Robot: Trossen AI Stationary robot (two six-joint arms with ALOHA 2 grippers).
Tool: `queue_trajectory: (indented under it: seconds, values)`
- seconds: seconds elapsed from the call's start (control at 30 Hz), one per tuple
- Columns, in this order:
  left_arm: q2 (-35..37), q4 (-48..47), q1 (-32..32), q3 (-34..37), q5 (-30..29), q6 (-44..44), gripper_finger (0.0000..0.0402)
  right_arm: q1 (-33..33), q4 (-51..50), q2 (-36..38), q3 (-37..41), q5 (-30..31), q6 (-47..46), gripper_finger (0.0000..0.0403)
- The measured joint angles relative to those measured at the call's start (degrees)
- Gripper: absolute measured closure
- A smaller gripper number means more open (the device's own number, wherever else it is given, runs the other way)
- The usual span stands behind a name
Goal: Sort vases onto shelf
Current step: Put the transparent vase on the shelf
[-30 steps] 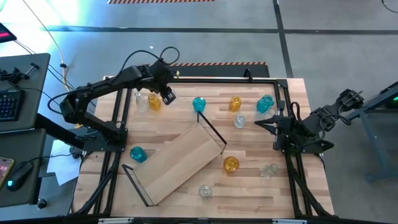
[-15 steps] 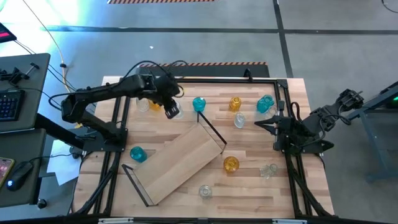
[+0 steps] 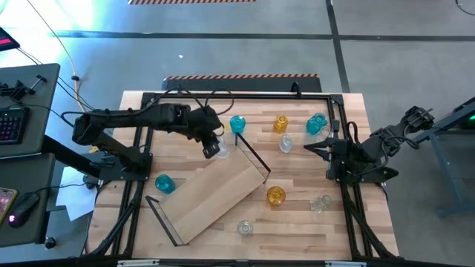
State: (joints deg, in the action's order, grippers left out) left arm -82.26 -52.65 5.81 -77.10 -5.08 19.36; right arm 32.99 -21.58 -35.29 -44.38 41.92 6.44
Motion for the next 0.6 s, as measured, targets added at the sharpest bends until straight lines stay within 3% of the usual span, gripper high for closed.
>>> queue_trajectory:
  seconds: [0.6]
  values:
    - [-0.02,-4.61,-15.69,3.04,-1.06,18.96,0.0282,-0.01,0.0,0.0,-0.01,-0.36,0.0,0.0402]
